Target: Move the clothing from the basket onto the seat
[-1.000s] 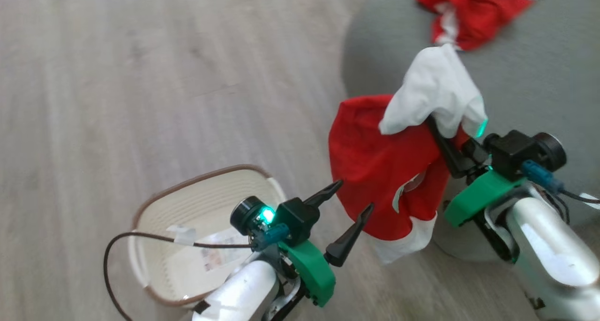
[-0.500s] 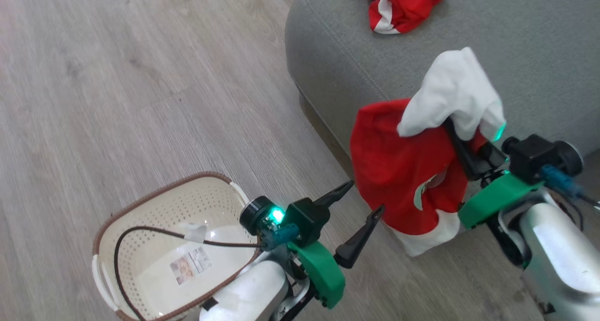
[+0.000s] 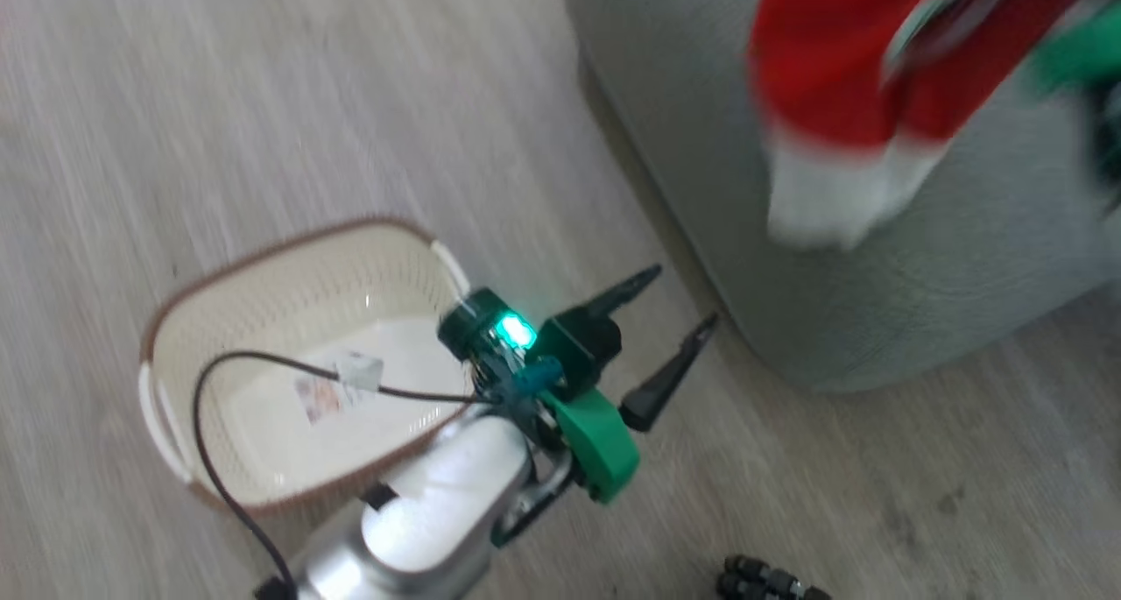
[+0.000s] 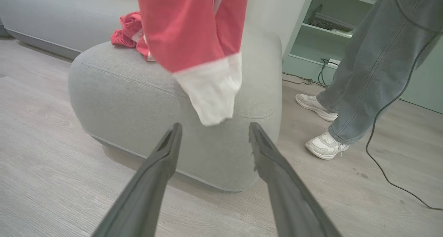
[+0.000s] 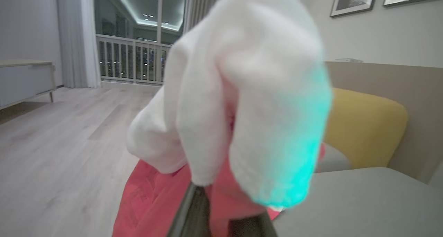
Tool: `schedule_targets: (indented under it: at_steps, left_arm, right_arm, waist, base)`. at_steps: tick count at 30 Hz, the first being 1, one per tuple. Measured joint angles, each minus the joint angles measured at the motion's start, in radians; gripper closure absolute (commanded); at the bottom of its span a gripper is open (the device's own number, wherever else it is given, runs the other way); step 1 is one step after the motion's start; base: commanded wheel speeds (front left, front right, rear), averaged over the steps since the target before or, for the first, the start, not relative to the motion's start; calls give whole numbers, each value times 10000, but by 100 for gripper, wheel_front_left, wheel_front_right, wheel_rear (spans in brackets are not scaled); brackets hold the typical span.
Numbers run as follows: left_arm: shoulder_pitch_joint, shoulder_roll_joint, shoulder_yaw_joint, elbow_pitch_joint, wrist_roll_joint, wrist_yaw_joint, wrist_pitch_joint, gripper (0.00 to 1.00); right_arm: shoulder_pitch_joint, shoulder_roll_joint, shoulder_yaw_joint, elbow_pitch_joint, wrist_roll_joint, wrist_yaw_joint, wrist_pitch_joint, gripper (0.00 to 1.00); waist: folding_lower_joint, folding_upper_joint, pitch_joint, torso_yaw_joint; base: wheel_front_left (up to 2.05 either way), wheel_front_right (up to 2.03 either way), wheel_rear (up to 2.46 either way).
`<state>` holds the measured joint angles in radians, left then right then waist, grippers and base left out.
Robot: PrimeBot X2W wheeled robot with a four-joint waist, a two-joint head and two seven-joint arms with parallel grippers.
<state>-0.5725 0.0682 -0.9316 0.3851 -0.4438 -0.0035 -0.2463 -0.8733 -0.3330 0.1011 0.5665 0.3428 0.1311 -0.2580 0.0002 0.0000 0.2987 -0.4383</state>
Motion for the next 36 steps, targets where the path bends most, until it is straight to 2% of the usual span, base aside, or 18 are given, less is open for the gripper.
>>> schedule_targets:
  at_steps: [3,6,10,13,16,22,26,27,28,29,33,36]
  left_arm:
    - [-398,267,8,-86,192,-25,115,0]
    - [-813,502,38,-244,341,-25,199,0]
    - [-1081,696,107,-623,430,-15,309,0]
    - [-1123,886,278,-1037,477,180,443,0]
    - [-1294,1104,412,-1519,477,357,663,0]
    - [-1438,1768,577,-2196,508,520,1325,0]
    - [-1430,2155,669,-2489,504,656,1498,0]
    - [-1425,2222,727,-2545,489,696,1498,0]
    - [-1425,2222,727,-2545,489,696,1498,0]
    - [-1425,2265,809,-2583,472,700,1498,0]
    - [-1423,2290,951,-2702,387,790,1476,0]
    - [-1348,2255,995,-2654,180,846,1304,0]
  right_arm:
    - [-1786,-499,-995,947,52,0,242,100]
    - [-3627,-1290,-2119,1682,-148,0,437,100]
    - [-5502,-2606,-3473,2334,-1195,0,683,100]
    - [-6157,-3112,-4458,2857,-1791,0,826,100]
    - [-6028,-2867,-5191,3509,-1831,0,662,100]
    - [-4669,-1266,-6215,4815,-1831,0,128,100]
    - [-4459,-454,-6456,4667,-1743,0,81,100]
    - [-4458,-376,-6525,4460,-1749,0,58,87]
    - [-4458,-376,-6525,4460,-1749,0,58,53]
    - [-4450,-374,-6562,4301,-1808,0,54,0]
    - [-4102,-487,-6512,4242,-2011,0,25,0]
    - [-3588,-502,-5820,4414,-2077,0,25,0]
  waist:
    - [1,0,692,299]
    - [2,0,1376,665]
    - [1,0,2196,1168]
    - [-1,0,2830,1424]
    - [0,0,3532,1555]
    - [2,-1,4972,1564]
    - [3,-1,5635,1367]
    - [2,-1,5708,1273]
    - [2,-1,5708,1273]
    - [2,-1,5738,1180]
    - [-3,-1,5430,971]
    - [-3,-1,4980,930]
  base:
    - [0,0,0]
    - [0,0,0]
    - [0,0,0]
    - [0,0,0]
    - [0,0,0]
    - [0,0,0]
    - [0,0,0]
    - [0,0,0]
    - [0,0,0]
    - [0,0,0]
    - [0,0,0]
    - [0,0,0]
